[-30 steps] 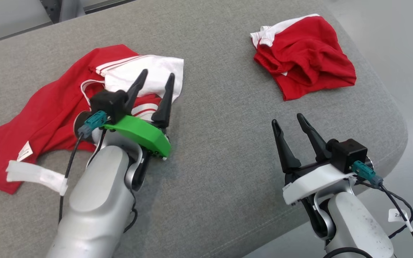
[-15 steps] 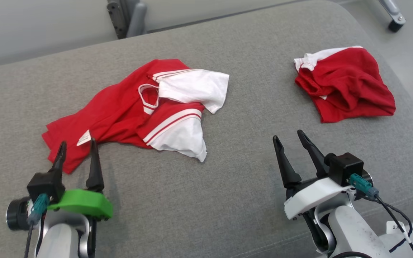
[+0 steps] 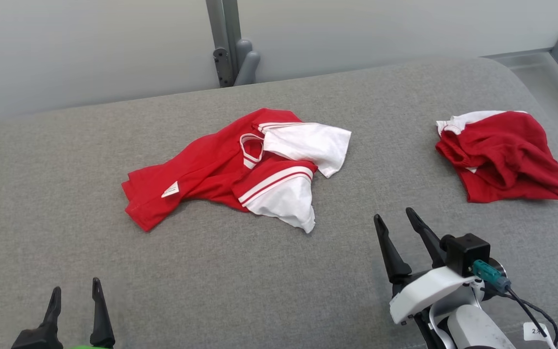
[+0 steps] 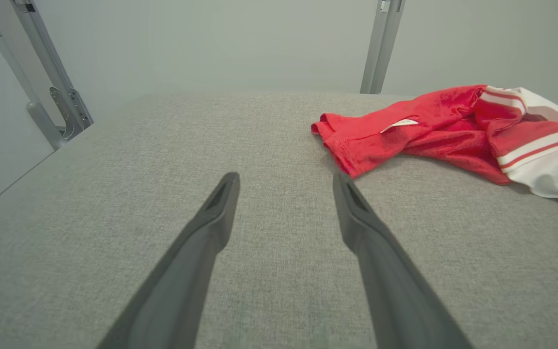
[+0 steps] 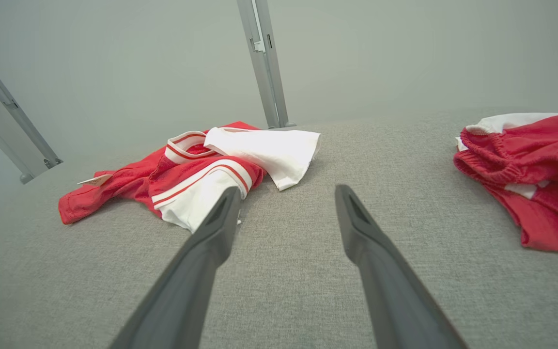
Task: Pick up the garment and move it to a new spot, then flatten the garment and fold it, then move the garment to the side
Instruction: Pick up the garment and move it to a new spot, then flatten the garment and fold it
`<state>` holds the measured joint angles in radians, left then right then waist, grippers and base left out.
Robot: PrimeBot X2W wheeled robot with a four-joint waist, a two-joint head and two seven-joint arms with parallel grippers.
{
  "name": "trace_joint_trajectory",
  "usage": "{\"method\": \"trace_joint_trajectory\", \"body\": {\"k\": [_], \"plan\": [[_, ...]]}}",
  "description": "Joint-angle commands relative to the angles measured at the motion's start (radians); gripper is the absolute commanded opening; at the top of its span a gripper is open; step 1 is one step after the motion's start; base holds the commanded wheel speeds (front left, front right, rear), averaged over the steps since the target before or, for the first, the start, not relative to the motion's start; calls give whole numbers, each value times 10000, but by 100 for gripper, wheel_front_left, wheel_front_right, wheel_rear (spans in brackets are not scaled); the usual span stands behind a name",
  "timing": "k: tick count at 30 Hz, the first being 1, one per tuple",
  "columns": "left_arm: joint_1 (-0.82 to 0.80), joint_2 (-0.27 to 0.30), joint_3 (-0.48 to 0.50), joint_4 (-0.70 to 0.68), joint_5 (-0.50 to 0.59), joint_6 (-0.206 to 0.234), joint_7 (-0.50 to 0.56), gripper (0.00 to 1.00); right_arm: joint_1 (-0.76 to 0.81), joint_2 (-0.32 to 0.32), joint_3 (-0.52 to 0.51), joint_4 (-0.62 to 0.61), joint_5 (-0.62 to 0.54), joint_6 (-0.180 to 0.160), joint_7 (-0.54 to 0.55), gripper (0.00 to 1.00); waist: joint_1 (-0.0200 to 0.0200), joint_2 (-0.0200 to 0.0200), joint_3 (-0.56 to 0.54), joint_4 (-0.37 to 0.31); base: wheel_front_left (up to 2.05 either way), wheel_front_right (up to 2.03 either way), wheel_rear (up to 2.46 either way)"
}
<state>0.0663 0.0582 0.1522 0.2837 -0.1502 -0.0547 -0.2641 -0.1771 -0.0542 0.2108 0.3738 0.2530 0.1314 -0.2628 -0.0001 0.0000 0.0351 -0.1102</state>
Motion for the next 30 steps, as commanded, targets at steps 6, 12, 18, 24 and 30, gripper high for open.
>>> {"method": "trace_joint_trajectory", "body": {"k": [6,12,18,24,30], "plan": [[78,-59,100,-188,169,-181,5,100,47,-82,-112,66,5,-15,-26,100,1,0,81,420,0,0,0],[-404,-70,-325,-145,-102,-214,7,100,-403,-116,-62,98,-46,-15,-26,100,1,0,600,775,0,0,0],[-975,-63,-1168,-90,-508,-90,5,100,-1739,-400,276,513,-164,-15,-28,100,1,0,1573,1510,0,0,0],[-1456,-58,-1887,-116,-811,16,5,100,-3296,-569,652,1549,-455,-15,-26,100,1,0,2276,2413,0,0,0],[-1689,-62,-2264,-182,-1035,165,5,100,-4499,-708,775,3173,-1040,-15,-26,100,1,0,2616,3110,0,0,0]]}}
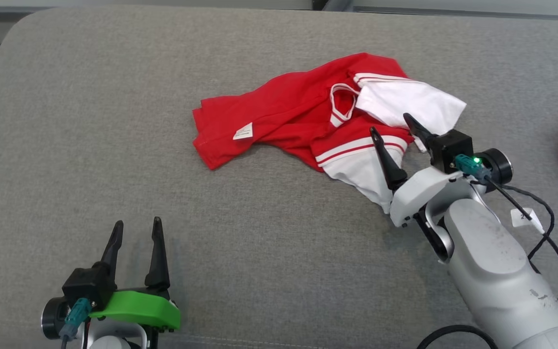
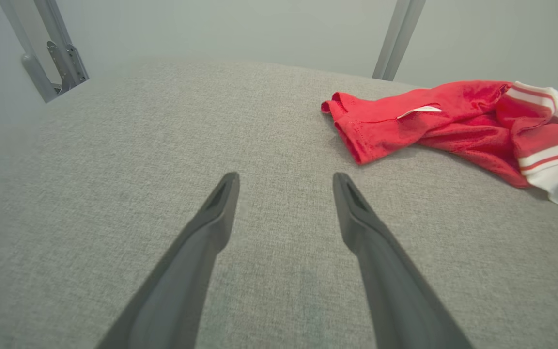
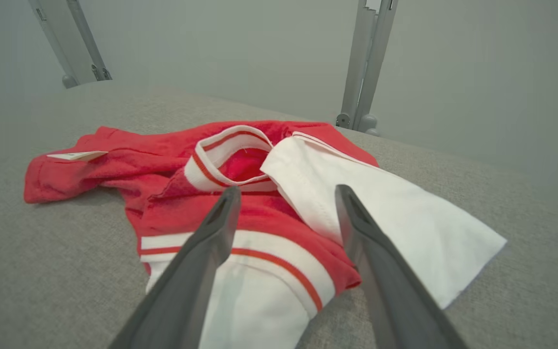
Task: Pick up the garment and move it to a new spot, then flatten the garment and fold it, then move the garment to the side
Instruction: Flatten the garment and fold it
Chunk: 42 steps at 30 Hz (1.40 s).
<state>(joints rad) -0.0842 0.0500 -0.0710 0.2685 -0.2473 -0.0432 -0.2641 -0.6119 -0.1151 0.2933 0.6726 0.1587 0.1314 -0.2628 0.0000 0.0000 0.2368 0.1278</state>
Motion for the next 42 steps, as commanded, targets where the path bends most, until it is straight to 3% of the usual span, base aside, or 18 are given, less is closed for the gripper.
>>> {"method": "trace_joint_trajectory", "body": {"k": [1,9,21,28,30,31,32,33,34,42], "plan": [[-190,17,-105,-43,-88,75,7,100,-324,-115,-88,422,-231,-15,-28,100,0,0,650,818,0,0,0],[-178,19,-329,-77,-348,217,5,100,-983,-106,-568,1362,-947,-15,-28,100,0,0,918,1134,0,0,0],[-300,18,-374,-102,-372,194,5,100,-707,-50,-1481,977,-1690,-15,-26,100,0,0,944,865,0,0,0],[-346,19,-376,111,-461,225,5,100,-864,-87,-1621,1339,-2205,-15,-26,100,0,0,965,876,0,0,0],[-339,19,-354,158,-482,232,5,100,-939,-70,-1683,1534,-2299,-15,-26,85,0,0,963,909,0,0,0],[-332,19,-350,171,-489,222,5,100,-982,-84,-1710,1610,-2370,-15,-26,70,0,0,966,926,0,0,0],[-325,19,-341,182,-510,225,5,100,-1031,-93,-1747,1656,-2399,-15,-26,45,0,0,968,944,0,0,0],[-317,19,-325,185,-544,233,5,100,-1071,-99,-1781,1679,-2427,-15,-26,30,0,0,968,957,0,0,0],[-308,19,-315,189,-541,229,5,100,-1107,-114,-1810,1681,-2445,-15,-26,3,0,0,962,965,0,0,0],[-168,19,-235,115,-452,141,5,100,-1145,-224,-2112,1023,-2245,-15,-26,0,0,0,859,867,0,0,0]]}}
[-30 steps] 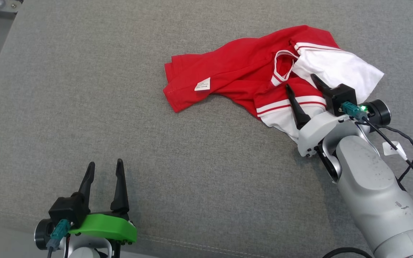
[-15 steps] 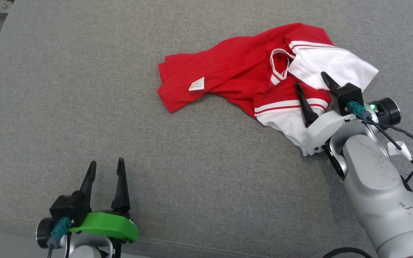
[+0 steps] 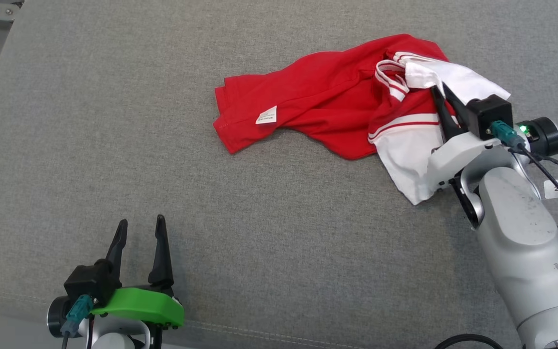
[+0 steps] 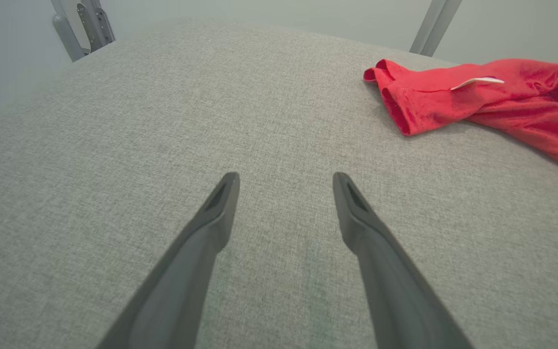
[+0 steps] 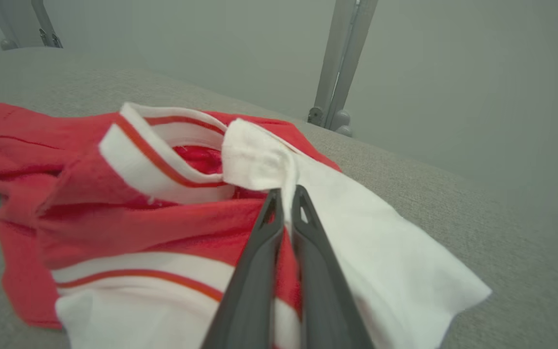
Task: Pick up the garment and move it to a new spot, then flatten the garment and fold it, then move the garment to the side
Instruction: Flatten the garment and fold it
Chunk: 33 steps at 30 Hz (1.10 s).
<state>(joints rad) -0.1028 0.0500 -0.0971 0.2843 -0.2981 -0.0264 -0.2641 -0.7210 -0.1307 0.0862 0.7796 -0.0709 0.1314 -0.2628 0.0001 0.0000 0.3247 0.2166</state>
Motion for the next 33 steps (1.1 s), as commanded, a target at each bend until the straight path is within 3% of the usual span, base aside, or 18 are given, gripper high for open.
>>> {"method": "trace_joint_trajectory", "body": {"k": [1,8,12,13,14,19,23,27,33], "plan": [[21,19,-3,-49,49,-40,5,100,-42,-102,-91,-166,123,-15,-28,0,-1,0,-33,-37,0,0,0],[68,19,-153,-4,22,-105,5,100,-194,-458,-786,-602,874,-17,-28,2,-1,0,-95,-36,0,0,0],[-120,19,-294,113,17,-203,5,100,-943,-1086,-1256,151,793,-17,68,3,-1,0,128,218,0,0,0],[-192,19,-351,132,33,-238,5,100,-1190,-1234,-1493,439,800,-17,138,19,-1,0,193,305,0,0,0],[-282,19,-469,182,42,-261,7,100,-1665,-1593,-2250,1016,563,-17,278,100,-1,0,298,492,0,0,0],[-248,21,-674,240,-77,-144,5,100,-2346,-1804,-4617,1781,-367,-8,131,100,-1,0,286,775,0,0,0],[-36,19,-603,301,-115,-72,5,100,-2218,-1452,-5165,1746,-897,-9,12,100,-1,0,88,656,0,0,0],[80,17,-488,330,-97,-74,5,100,-1751,-729,-4755,1233,-944,-9,-22,100,-1,0,-200,267,0,0,0],[-6,21,-439,314,119,-162,5,100,-421,18,-3001,-6,111,-11,-24,100,-1,0,-656,-318,0,0,0]]}}
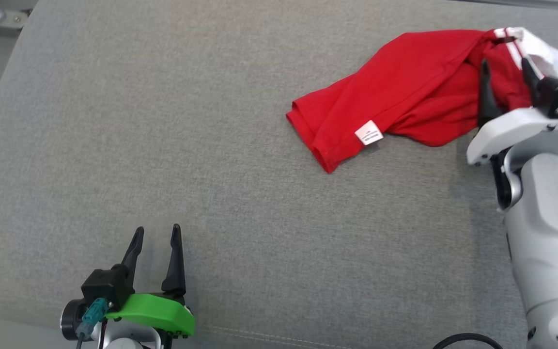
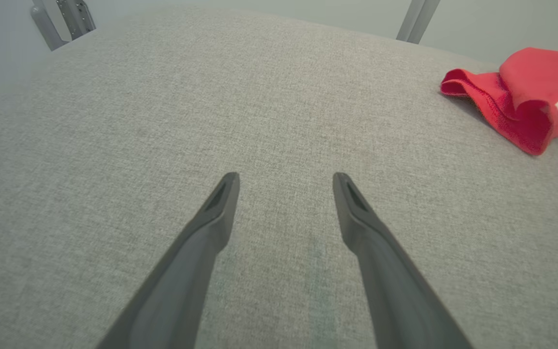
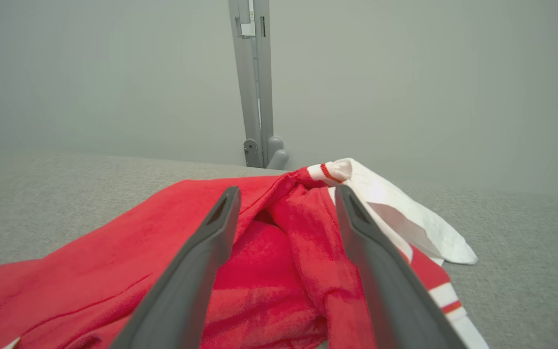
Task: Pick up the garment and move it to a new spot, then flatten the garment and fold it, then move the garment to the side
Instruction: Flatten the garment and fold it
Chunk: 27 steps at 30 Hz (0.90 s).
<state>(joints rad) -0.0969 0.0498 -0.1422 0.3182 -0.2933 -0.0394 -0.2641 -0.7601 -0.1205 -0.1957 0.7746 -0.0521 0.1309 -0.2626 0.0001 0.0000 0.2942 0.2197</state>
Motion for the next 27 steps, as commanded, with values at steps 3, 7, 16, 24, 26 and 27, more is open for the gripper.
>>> {"method": "trace_joint_trajectory", "body": {"k": [3,7,16,24,26,27], "plan": [[1,24,33,-18,193,-44,5,100,731,94,589,-507,567,-5,-25,100,-1,0,-660,-562,0,0,0],[191,21,34,21,493,-120,5,100,1698,212,1208,-1081,1319,-7,-26,100,-1,0,-1181,-811,0,0,0],[580,22,44,84,691,-194,5,100,3894,374,2303,-2340,1574,-8,-28,100,-1,0,-2105,-1546,0,0,0],[720,21,25,125,707,-256,5,100,5459,579,2415,-3014,1931,-8,-26,100,-1,0,-2351,-2261,0,0,0],[525,22,-94,115,657,-328,5,100,5615,595,2378,-3085,1984,-8,-28,100,-1,0,-2230,-2421,0,0,0],[383,22,-156,105,647,-363,5,100,5649,600,2368,-3116,2013,-8,-28,100,-1,0,-2127,-2508,0,0,0]]}}
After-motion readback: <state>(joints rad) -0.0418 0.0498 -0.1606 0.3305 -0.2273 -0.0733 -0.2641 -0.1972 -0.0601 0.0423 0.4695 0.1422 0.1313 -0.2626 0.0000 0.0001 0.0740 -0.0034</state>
